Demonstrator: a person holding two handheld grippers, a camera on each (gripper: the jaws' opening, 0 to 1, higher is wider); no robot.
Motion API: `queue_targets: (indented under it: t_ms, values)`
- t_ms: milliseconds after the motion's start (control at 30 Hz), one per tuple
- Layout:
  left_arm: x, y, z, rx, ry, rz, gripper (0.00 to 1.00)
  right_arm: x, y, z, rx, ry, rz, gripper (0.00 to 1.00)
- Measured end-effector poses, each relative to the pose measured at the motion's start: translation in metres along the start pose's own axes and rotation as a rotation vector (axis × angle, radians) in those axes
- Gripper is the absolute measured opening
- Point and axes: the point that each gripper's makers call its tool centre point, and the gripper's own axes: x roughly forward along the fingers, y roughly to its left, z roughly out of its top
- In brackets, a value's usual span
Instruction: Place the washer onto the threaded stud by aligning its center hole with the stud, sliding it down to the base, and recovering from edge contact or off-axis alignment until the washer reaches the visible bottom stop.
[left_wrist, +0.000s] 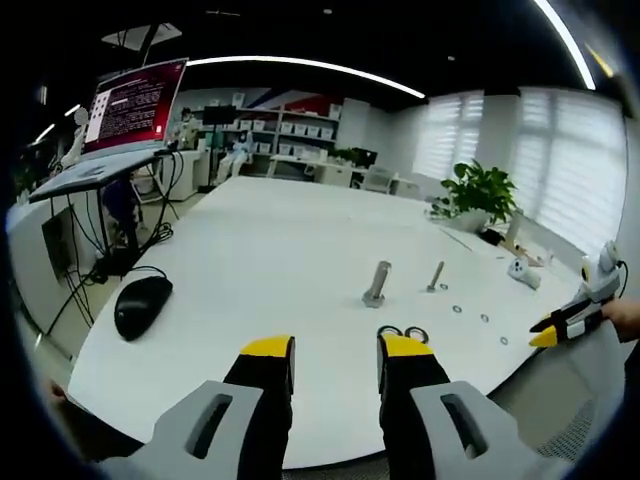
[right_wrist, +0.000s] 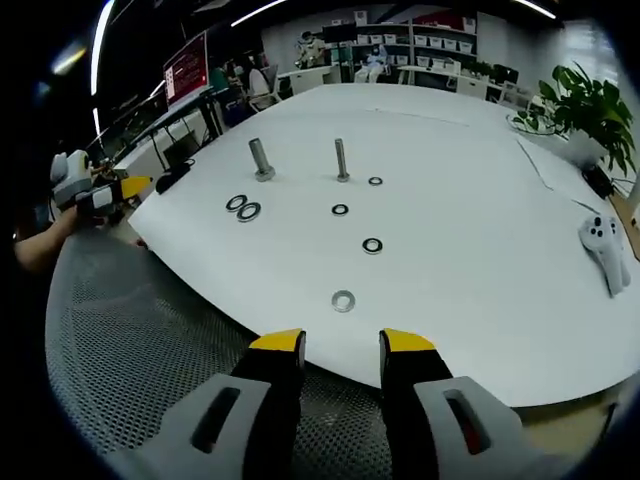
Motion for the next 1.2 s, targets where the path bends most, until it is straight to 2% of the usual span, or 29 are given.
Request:
queue_targets:
  t_ms: [200,367,467,1200]
  values:
    - [0.0,0.0,-0.002,0.0,0.016,0.0,0.31,0.0,0.0,0.0,0.006,-0.003,-0.001,0.32]
    - [0.001,0.003,-0.011,-0.043,0.072,0.012,0.32,0.0,0.001,0.0,0.003,0.003,0.003,0.32]
    - [0.0,0.001,-0.006,-0.028,0.04,0.007,0.33,0.0,0.001,0.0,0.003,0.002,0.003,0.32]
    - [0.0,0.003,-0.011,-0.038,0.066,0.018,0.35,0.0,0.003,-0.001,0.002,0.009,0.018,0.32]
